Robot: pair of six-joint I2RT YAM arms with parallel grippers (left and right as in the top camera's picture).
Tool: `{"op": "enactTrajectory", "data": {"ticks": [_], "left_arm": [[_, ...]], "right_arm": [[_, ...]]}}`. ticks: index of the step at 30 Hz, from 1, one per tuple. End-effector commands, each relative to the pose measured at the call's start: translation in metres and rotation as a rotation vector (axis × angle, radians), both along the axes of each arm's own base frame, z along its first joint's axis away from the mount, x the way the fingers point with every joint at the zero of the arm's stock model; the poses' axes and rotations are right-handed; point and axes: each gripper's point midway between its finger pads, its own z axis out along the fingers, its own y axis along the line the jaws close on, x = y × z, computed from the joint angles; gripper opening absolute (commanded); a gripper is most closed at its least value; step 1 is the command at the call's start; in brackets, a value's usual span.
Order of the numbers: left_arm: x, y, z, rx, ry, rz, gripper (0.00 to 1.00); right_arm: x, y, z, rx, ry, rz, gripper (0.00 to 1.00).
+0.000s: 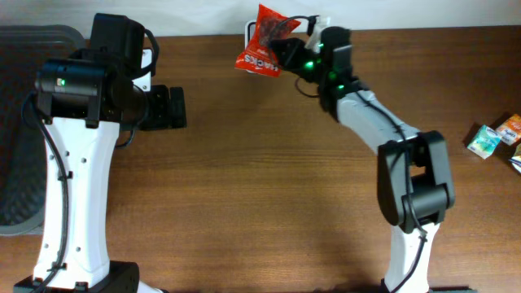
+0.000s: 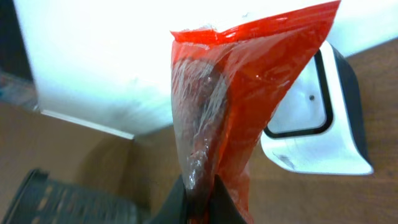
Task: Scan the item barcode
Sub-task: 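Raise the red bag to the scanner face with the right gripper, then carry the red bag to the right table edge and release it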
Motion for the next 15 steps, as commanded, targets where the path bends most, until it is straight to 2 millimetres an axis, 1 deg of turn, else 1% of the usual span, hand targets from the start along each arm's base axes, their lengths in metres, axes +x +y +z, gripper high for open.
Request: {"op": "enactTrajectory", "data": {"ticks": [1,2,3,5,7,9,10,12,14,15], "left_arm": [[0.0,0.001,0.001,0.006,-0.006,0.011,0.99],[0.0,0.001,0.001,0.006,-0.006,0.011,0.99],[0.0,0.001,0.001,0.006,-0.006,0.011,0.99],[0.0,0.002,0.001,0.006,-0.006,0.012,0.99],[0.0,0.001,0.001,0.006,-0.006,0.011,0.99],[0.0,0.001,0.001,0.006,-0.006,0.011,0.99],[0.0,0.001,0.001,0.006,-0.006,0.011,0.99],[0.0,0.001,0.001,0.006,-0.007,0.011,0.99],[0.0,0.001,0.001,0.006,-0.006,0.011,0.99],[0.0,0.001,0.001,0.006,-0.006,0.011,0.99]], "right_arm": [[0.016,0.014,-0.004,0.004,-0.069,-0.127,0.04],[0.016,0.02,-0.009,0.006,-0.076,-0.123,0.04],[0.018,0.019,-0.016,0.003,-0.071,-0.129,0.04],[0.019,0.018,-0.023,-0.004,-0.062,-0.137,0.04],[0.019,0.017,-0.022,-0.012,-0.068,-0.133,0.04],[0.022,0.012,-0.012,-0.046,-0.124,-0.072,0.04],[0.026,0.003,-0.004,-0.04,-0.14,-0.063,0.04],[0.033,-0.036,0.021,-0.01,-0.174,-0.042,0.04],[0.035,-0.07,0.04,0.004,-0.203,-0.032,0.04],[0.033,-0.091,0.048,-0.021,-0.229,-0.009,0.04]]}}
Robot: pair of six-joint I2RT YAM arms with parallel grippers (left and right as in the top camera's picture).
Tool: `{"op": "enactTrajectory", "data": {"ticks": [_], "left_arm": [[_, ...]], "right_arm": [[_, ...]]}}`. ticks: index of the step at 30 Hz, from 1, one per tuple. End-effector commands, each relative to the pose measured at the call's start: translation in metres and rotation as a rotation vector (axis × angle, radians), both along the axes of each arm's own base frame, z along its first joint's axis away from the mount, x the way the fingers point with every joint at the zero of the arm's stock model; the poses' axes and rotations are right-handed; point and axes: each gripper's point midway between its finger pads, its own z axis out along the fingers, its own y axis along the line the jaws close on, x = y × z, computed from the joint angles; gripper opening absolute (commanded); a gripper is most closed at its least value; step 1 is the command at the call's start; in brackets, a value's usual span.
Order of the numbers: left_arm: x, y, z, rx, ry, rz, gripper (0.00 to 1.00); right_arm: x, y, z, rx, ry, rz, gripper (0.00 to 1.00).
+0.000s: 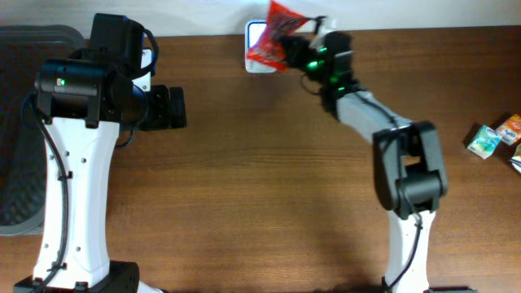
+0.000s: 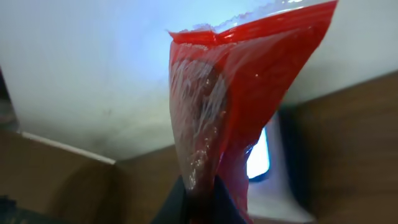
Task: Scan the item barcode
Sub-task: 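Carry the red bag to the right table edge and release it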
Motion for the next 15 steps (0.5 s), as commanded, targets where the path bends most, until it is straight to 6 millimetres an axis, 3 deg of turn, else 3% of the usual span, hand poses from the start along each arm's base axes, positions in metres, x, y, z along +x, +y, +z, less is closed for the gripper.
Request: {"op": "enactTrajectory", "data": {"ticks": [1,2,4,5,8,12,13,14,15], "left_arm": [[0.0,0.001,0.001,0.006,-0.007,0.011,0.99],[0.0,0.001,0.001,0.006,-0.007,0.011,0.99],[0.0,0.001,0.001,0.006,-0.007,0.011,0.99],[0.0,0.001,0.001,0.006,-0.006,0.011,0.99],[0.0,0.001,0.001,0.006,-0.007,0.011,0.99],[0.0,0.001,0.001,0.006,-0.007,0.011,0.99],[0.0,0.001,0.001,0.006,-0.007,0.011,0.99],[0.0,0.001,0.001,0.006,-0.007,0.011,0.99],[0.0,0.001,0.001,0.006,-0.007,0.011,0.99]], "right_arm": [[-0.004,-0.063,0.07,-0.033,-0.123,0.052,0.04],[-0.007,-0.107,0.058,-0.037,-0.011,-0.021,0.04],[-0.018,-0.164,0.044,-0.108,0.075,-0.087,0.04],[-0.035,-0.21,0.031,-0.193,0.149,-0.133,0.04],[-0.092,-0.322,-0.007,-0.24,0.432,-0.361,0.04],[-0.158,-0.433,-0.025,-0.207,0.554,-0.54,0.04],[-0.167,-0.448,-0.025,-0.26,0.539,-0.537,0.04],[-0.178,-0.462,-0.029,-0.3,0.556,-0.553,0.14],[-0.192,-0.477,-0.036,-0.33,0.609,-0.604,0.37]]}}
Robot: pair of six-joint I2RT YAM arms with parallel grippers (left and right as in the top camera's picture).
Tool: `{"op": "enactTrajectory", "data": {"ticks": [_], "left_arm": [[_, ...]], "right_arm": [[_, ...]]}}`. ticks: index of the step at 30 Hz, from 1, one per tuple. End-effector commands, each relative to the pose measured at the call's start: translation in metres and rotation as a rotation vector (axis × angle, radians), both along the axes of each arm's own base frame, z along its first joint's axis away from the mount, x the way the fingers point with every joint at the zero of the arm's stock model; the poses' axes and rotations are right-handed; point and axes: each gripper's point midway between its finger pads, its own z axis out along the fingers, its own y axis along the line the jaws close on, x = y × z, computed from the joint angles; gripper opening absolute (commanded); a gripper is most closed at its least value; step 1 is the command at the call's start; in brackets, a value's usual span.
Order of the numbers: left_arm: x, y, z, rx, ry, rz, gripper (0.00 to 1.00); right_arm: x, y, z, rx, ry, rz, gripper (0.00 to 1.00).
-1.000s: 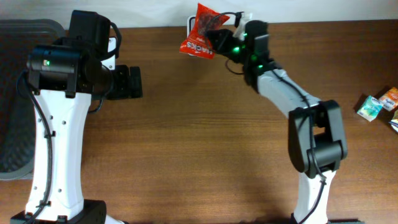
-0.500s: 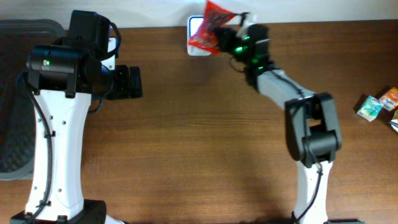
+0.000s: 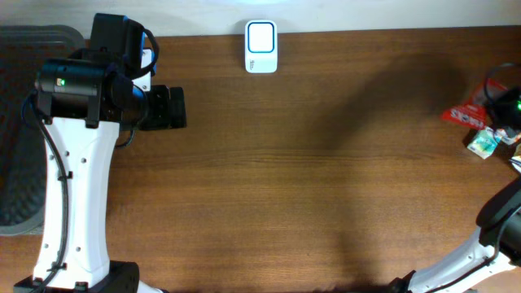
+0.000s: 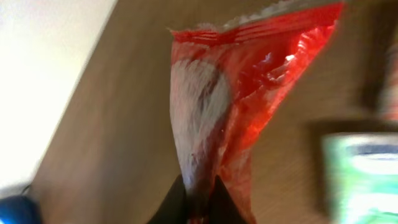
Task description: Scan the item barcode
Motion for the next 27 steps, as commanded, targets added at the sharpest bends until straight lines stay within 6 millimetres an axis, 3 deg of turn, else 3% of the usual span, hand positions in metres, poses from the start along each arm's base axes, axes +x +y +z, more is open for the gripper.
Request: {"op": "enactTrajectory", "data": {"ticks": [1,2,3,4,6,9,11,14,16,19,21,23,27], "left_arm": [[0.0,0.001,0.001,0.006,-0.007,0.011,0.99],[0.0,0.001,0.001,0.006,-0.007,0.011,0.99],[0.0,0.001,0.001,0.006,-0.007,0.011,0.99],[0.0,0.001,0.001,0.006,-0.007,0.011,0.99],[0.0,0.001,0.001,0.006,-0.007,0.011,0.99],[0.0,0.001,0.001,0.006,-0.006,0.011,0.99],[0.0,0.001,0.001,0.006,-0.007,0.011,0.99],[0.0,0.001,0.001,0.006,-0.007,0.01,0.99],[0.0,0.001,0.001,0.006,-0.007,0.01,0.99],[0.0,0.001,0.001,0.006,-0.007,0.01,0.99],[0.0,0.001,0.001,0.006,-0.007,0.01,0.99],[0.0,0.001,0.001,0.006,-0.007,0.01,0.99],[0.0,0.001,0.001,0.006,-0.006,0.009,0.99]], "right_arm": [[-0.027,-0.028,0.009,-0.158,0.087,-0.028,0.79],[-0.029,-0.028,0.007,-0.173,0.102,-0.008,0.94],[-0.032,-0.025,0.005,-0.172,0.116,0.009,0.99],[-0.037,-0.015,0.001,-0.128,0.138,0.023,0.99],[-0.036,0.003,0.012,-0.058,0.095,0.064,0.98],[-0.033,0.046,0.077,0.035,-0.085,0.179,0.99],[-0.05,0.08,0.135,0.045,-0.176,0.234,0.99],[-0.087,0.124,0.186,-0.025,-0.202,0.302,0.99],[-0.113,0.162,0.204,-0.059,-0.197,0.374,0.98],[-0.149,0.22,0.2,-0.062,-0.189,0.475,0.99],[-0.177,0.257,0.173,-0.055,-0.192,0.539,0.99],[-0.199,0.276,0.149,-0.059,-0.217,0.562,0.99],[-0.227,0.293,0.12,0.007,-0.209,0.514,0.98]]}}
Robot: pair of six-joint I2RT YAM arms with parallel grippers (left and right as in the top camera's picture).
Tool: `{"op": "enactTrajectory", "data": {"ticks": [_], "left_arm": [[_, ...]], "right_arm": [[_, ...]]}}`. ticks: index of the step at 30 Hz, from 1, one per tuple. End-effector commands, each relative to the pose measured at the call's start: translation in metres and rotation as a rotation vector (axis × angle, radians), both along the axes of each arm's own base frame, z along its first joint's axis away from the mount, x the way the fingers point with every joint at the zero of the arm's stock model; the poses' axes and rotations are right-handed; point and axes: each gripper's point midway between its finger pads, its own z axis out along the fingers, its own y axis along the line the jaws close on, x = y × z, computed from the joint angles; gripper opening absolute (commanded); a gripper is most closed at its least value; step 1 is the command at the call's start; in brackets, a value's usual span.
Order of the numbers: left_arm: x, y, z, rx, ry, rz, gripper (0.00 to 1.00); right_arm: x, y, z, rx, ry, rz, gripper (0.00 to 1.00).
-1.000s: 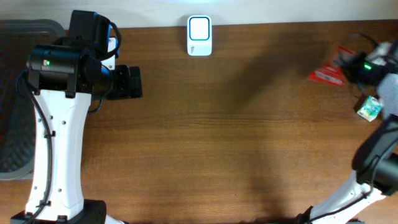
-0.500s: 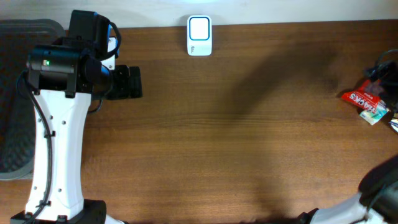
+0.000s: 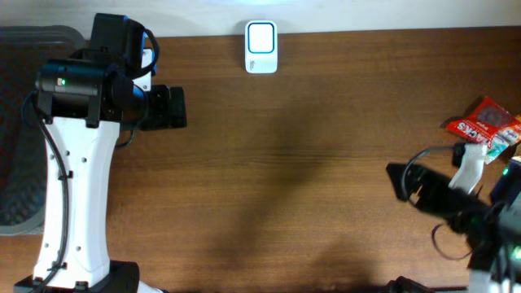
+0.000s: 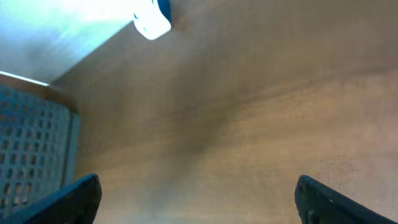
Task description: Scan the item barcode
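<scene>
The red snack packet point(image 3: 486, 120) lies flat at the table's right edge, with nothing holding it. The white barcode scanner point(image 3: 260, 37) stands at the back edge and shows small in the right wrist view point(image 4: 152, 18). My right gripper point(image 3: 404, 181) is low at the front right, pointing left, well apart from the packet. Its two dark fingertips point(image 4: 78, 199) stand wide apart, open over bare wood, and the gripper point(image 4: 199, 200) holds nothing. My left gripper point(image 3: 169, 107) hovers at the left side, far from both; its jaws are not clear from above.
Small colourful packets point(image 3: 513, 134) lie beside and partly under the red packet at the right edge. A grey mesh basket point(image 3: 16, 187) sits off the table's left side, also seen as a basket point(image 4: 31, 149) in the right wrist view. The white left arm column point(image 3: 73, 203) stands front left.
The right gripper held the red packet at the right edge; now the packet lies there and the gripper is open, lower and further left. The left arm has not moved.
My right gripper held the red packet just beside the scanner at the back edge, then directly over its window. Then it held the packet at the far right by the small packets. Now the packet rests there, and the open gripper is away from it.
</scene>
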Motion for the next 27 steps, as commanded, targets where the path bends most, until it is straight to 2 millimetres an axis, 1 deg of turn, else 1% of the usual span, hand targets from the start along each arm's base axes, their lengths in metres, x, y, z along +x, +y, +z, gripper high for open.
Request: {"op": "enactTrajectory", "data": {"ticks": [1,6,10,13,16,17,18,19,21,22,24,25,27], "left_arm": [[0.001,0.001,0.001,0.006,-0.007,0.011,0.99],[0.001,0.001,0.001,0.006,-0.007,0.011,0.99],[0.0,0.001,0.001,0.006,-0.007,0.011,0.99],[0.0,0.001,0.001,0.006,-0.007,0.011,0.99],[0.0,0.001,0.001,0.006,-0.007,0.011,0.99],[0.0,0.001,0.001,0.006,-0.007,0.011,0.99],[0.001,0.001,0.001,0.006,-0.007,0.011,0.99],[0.0,0.001,0.001,0.006,-0.007,0.011,0.99],[0.0,0.001,0.001,0.006,-0.007,0.011,0.99],[0.0,0.001,0.001,0.006,-0.007,0.011,0.99],[0.0,0.001,0.001,0.006,-0.007,0.011,0.99],[0.0,0.001,0.001,0.006,-0.007,0.011,0.99],[0.0,0.001,0.001,0.006,-0.007,0.011,0.99]], "right_arm": [[-0.011,0.009,-0.014,0.042,0.017,-0.012,0.99],[-0.007,0.007,-0.021,0.06,0.052,-0.012,0.99],[-0.002,0.004,-0.031,0.086,0.103,-0.013,0.99],[0.002,-0.006,-0.047,0.079,0.18,-0.042,0.99],[0.003,-0.002,-0.061,0.113,0.252,-0.024,0.99],[0.004,-0.001,-0.067,0.102,0.267,-0.017,0.99],[0.007,-0.001,-0.075,0.049,0.259,-0.003,0.99],[0.012,0.001,-0.078,-0.013,0.217,0.015,0.99],[0.018,0.014,-0.078,-0.144,0.094,0.079,0.99],[0.019,0.027,-0.076,-0.244,-0.028,0.119,0.99],[0.017,0.043,-0.074,-0.342,-0.225,0.152,0.99],[0.016,0.048,-0.074,-0.348,-0.272,0.163,0.99],[0.018,0.05,-0.073,-0.358,-0.362,0.153,0.99]]}}
